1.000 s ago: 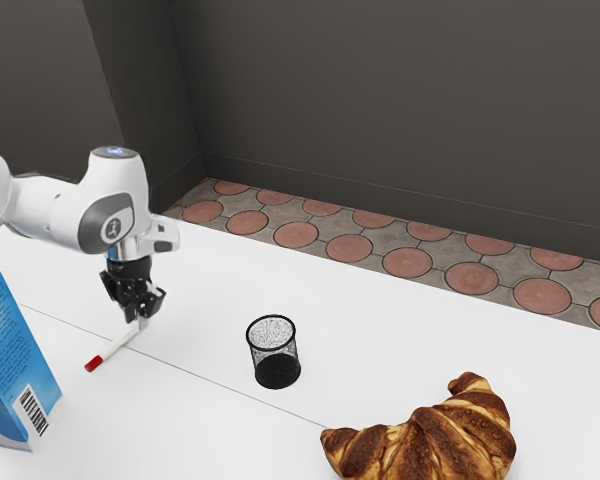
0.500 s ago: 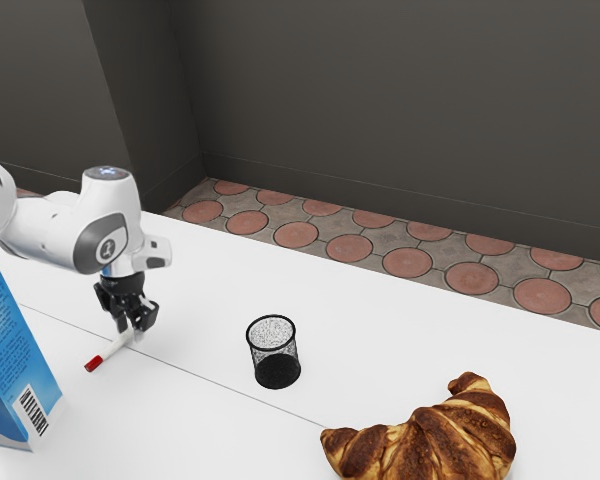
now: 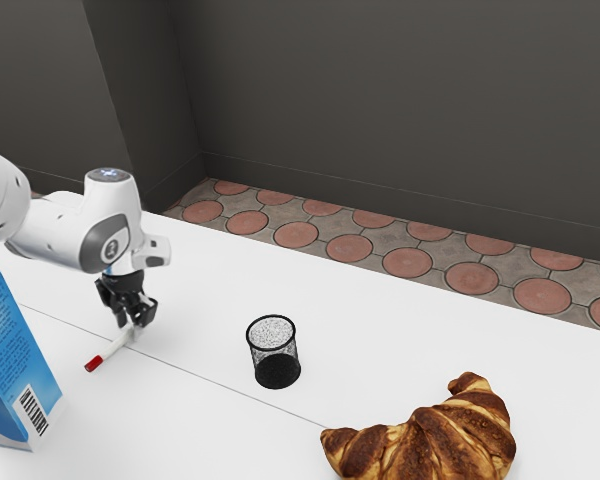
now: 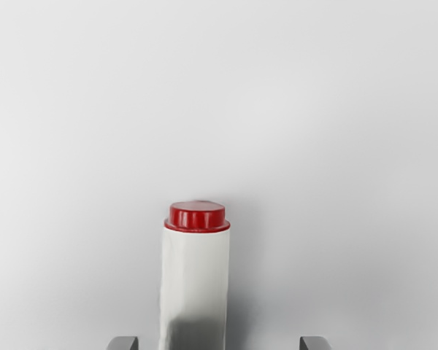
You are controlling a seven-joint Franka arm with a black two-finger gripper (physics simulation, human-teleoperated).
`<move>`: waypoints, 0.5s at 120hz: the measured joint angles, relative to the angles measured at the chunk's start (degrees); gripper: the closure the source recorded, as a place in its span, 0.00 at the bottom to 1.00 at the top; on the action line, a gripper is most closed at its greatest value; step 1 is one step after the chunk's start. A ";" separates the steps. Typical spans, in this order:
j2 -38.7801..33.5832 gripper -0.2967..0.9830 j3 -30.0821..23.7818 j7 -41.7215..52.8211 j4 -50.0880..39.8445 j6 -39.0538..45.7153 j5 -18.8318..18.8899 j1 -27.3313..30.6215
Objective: Put the marker into the pen holder.
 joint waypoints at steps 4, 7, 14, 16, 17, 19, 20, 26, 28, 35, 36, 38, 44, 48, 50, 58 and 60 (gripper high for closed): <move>0.15 0.58 0.10 0.36 0.18 0.10 -0.09 0.21; 0.24 0.58 0.14 0.63 0.30 0.17 -0.15 0.30; 0.55 0.58 0.19 1.20 0.43 0.32 -0.25 0.39; 0.61 0.58 0.19 1.36 0.44 0.36 -0.27 0.40; 0.65 0.58 0.20 1.44 0.44 0.37 -0.27 0.40; 0.70 0.58 0.20 1.58 0.45 0.41 -0.31 0.41; 0.73 0.58 0.20 1.66 0.46 0.43 -0.33 0.41; 0.81 0.58 0.18 2.07 0.44 0.53 -0.47 0.42; 0.82 0.58 0.18 2.20 0.43 0.57 -0.51 0.42; 1.05 0.58 0.20 2.64 0.41 0.73 -0.62 0.42; 1.10 0.58 0.20 2.70 0.41 0.77 -0.64 0.42; 1.20 0.58 0.20 2.82 0.41 0.86 -0.66 0.42; 1.37 0.58 0.19 3.14 0.39 1.07 -0.72 0.43; 1.42 0.58 0.16 3.34 0.40 1.18 -0.75 0.42; 1.44 0.58 0.15 3.44 0.39 1.24 -0.76 0.42; 1.67 0.59 0.14 3.80 0.36 1.43 -0.83 0.42; 1.71 0.59 0.14 3.88 0.35 1.47 -0.84 0.42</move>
